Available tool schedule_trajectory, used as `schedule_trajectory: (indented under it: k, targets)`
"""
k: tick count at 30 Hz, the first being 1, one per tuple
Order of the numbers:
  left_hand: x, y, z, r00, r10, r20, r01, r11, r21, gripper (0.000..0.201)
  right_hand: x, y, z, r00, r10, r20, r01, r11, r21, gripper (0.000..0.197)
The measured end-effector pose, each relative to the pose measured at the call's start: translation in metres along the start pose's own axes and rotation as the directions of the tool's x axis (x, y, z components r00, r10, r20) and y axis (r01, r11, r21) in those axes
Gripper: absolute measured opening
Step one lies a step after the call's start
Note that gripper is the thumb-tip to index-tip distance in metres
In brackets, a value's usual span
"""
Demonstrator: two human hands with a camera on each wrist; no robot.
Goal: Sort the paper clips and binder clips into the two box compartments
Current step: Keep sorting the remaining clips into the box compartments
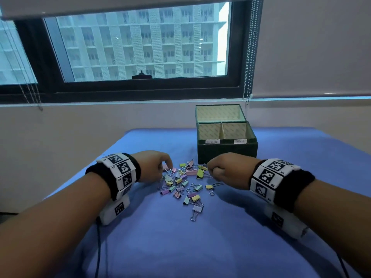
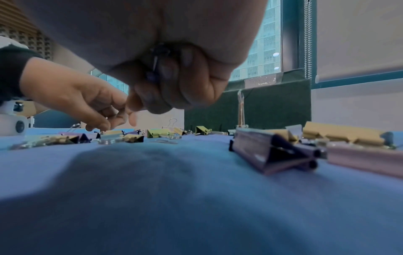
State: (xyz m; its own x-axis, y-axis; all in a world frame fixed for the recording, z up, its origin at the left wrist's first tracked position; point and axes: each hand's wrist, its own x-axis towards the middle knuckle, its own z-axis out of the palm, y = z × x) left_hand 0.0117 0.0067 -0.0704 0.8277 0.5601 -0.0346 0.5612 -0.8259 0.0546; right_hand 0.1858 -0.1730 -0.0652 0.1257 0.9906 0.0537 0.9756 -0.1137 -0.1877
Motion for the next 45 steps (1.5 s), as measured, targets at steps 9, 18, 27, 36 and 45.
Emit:
schedule_trajectory:
  k: [9,18,27,36,45]
  targets:
    - [-0.006,0.006,-0.001,0.995,0.063,0.076,-0.057,0.995,-0.085,0.022,0.001,-0.001,0.009,0.993,0.062,0.098,-0.051,0.993,-0.106,0.011]
    - [-0.007,0.006,-0.002,0.997,0.013,0.073,-0.007,0.996,-0.088,0.018,-0.001,-0.002,0.005,0.999,0.035,0.013,-0.034,0.999,-0.021,0.014]
    - [-0.001,0.002,0.000,0.993,0.096,0.074,-0.089,0.991,-0.095,0.014,0.057,0.015,-0.057,0.907,0.289,-0.308,-0.232,0.950,0.210,0.011]
    - [-0.003,0.002,-0.001,0.992,0.116,0.048,-0.102,0.968,-0.231,0.022,0.091,0.009,-0.074,0.913,0.373,-0.165,-0.340,0.919,0.198,0.073]
    - [-0.005,0.005,-0.003,0.985,0.149,0.085,-0.124,0.962,-0.243,0.033,0.022,-0.020,-0.039,0.992,0.126,0.018,-0.120,0.972,-0.200,0.037]
